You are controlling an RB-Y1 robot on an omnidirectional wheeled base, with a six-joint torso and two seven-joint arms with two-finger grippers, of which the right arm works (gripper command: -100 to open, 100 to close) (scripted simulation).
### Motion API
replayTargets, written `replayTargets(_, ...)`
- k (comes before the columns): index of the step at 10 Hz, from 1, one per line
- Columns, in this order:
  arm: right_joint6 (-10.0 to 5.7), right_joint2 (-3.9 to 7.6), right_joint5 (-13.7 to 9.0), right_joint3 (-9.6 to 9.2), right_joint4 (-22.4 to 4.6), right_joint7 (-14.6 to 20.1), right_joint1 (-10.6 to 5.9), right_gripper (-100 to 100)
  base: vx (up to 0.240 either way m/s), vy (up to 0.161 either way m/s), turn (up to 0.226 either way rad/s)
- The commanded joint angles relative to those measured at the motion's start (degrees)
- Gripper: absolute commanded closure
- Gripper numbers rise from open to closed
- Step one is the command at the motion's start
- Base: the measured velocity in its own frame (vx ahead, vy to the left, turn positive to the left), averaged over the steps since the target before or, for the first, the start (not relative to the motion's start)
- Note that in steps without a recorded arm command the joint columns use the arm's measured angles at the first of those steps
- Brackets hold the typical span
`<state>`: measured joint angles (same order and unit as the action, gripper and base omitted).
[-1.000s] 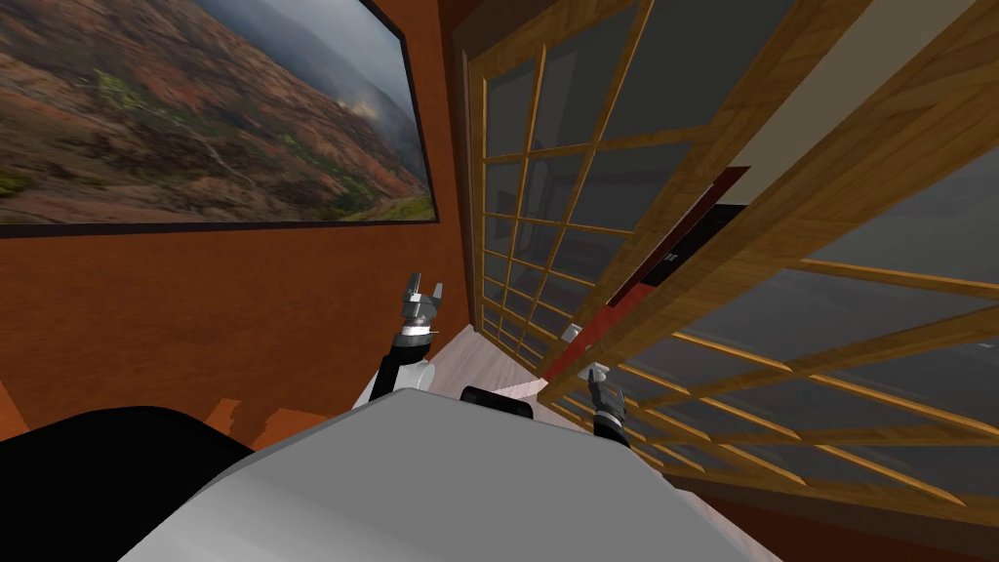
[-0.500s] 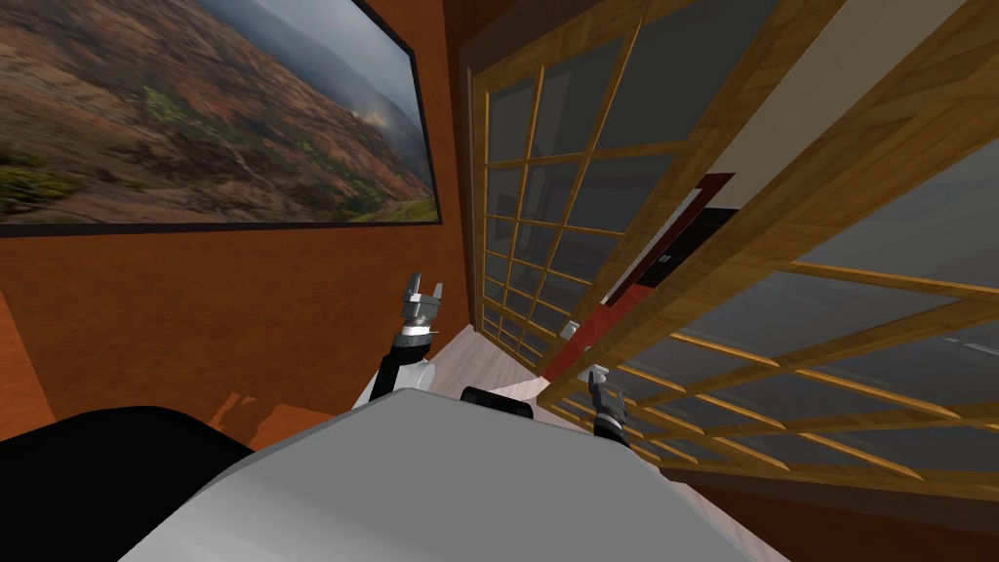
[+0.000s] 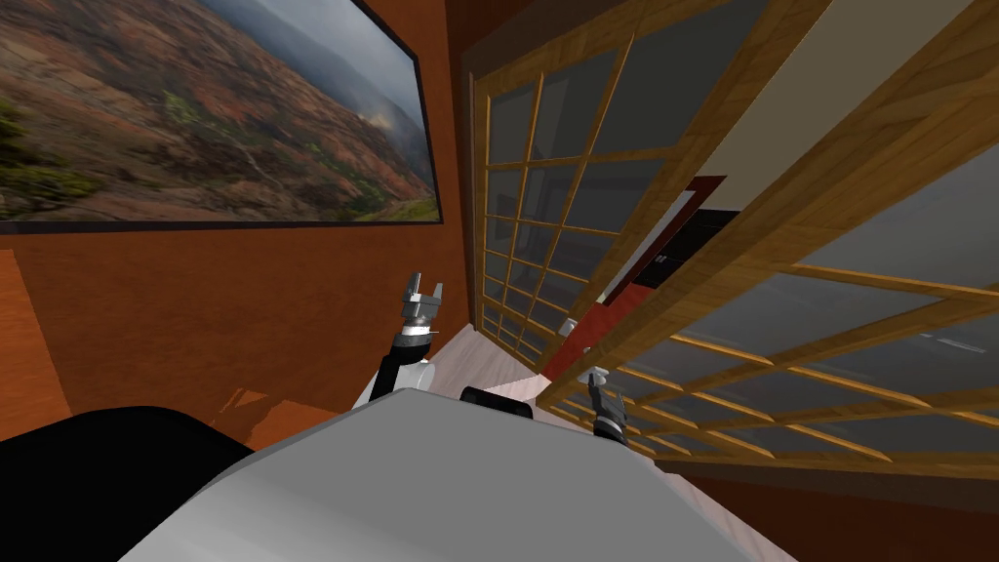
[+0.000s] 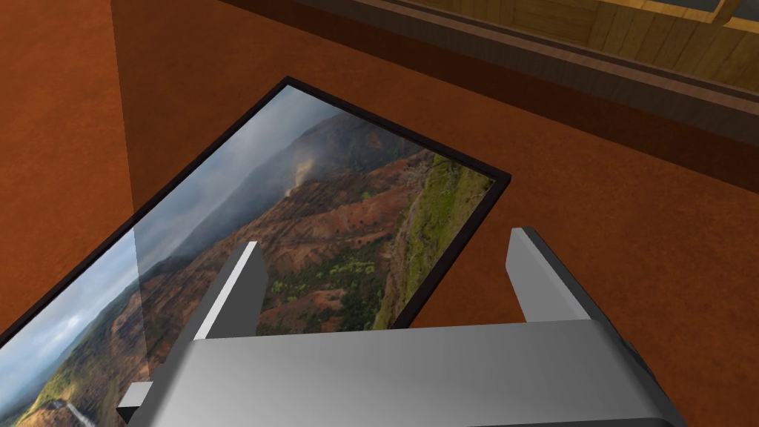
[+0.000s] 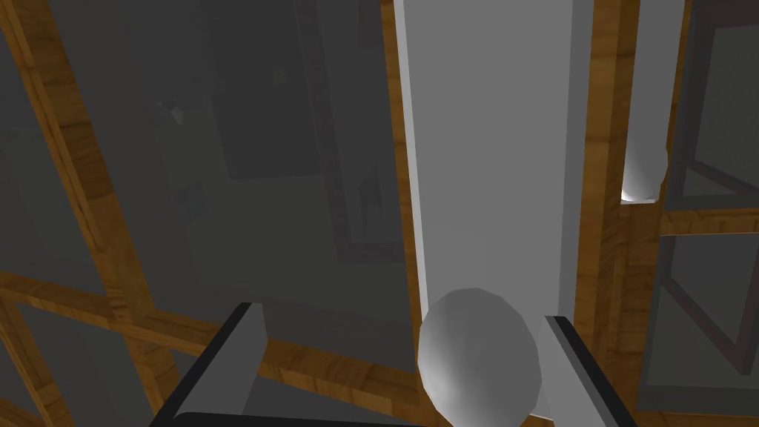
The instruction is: Pull the door open
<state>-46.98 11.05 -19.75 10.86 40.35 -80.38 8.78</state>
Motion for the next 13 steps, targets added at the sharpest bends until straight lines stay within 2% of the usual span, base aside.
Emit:
replayTargets(1,0.15,2.1,-0.8,1.44,-2.0,0.8,0.64,100,-0.007,0.007,0.022)
replayTargets(2,0.15,2.1,-0.8,1.44,-2.0,0.8,0.64,100,0.012,0.008,0.012)
replayTargets(3,0.15,2.1,-0.8,1.44,0.4,0.8,0.64,100,0.004,0.0,-0.05)
replayTargets(4,0.15,2.1,-0.8,1.44,0.3,0.8,0.64,100,-0.001,-0.006,0.012)
replayTargets(5,0.15,2.1,-0.8,1.44,-1.3,0.8,0.64,100,0.006,0.002,0.03)
replayTargets(6,0.15,2.1,-0.8,1.44,-1.7,0.8,0.64,100,0.016,-0.004,0.005)
replayTargets(7,1.25,0.77,-1.1,0.62,-1.9,1.3,-1.62,100,-0.011,0.046,-0.016)
replayTargets(9,4.08,0.61,-2.9,1.96,-2.4,2.1,-2.37,100,-0.033,0.05,-0.068)
replayTargets(12,4.26,0.61,-2.9,1.96,-2.4,2.1,-2.37,100,-0.018,0.01,-0.027)
replayTargets(13,4.26,0.61,-2.9,1.96,-1.3,2.1,-2.37,100,-0.011,0.003,0.004)
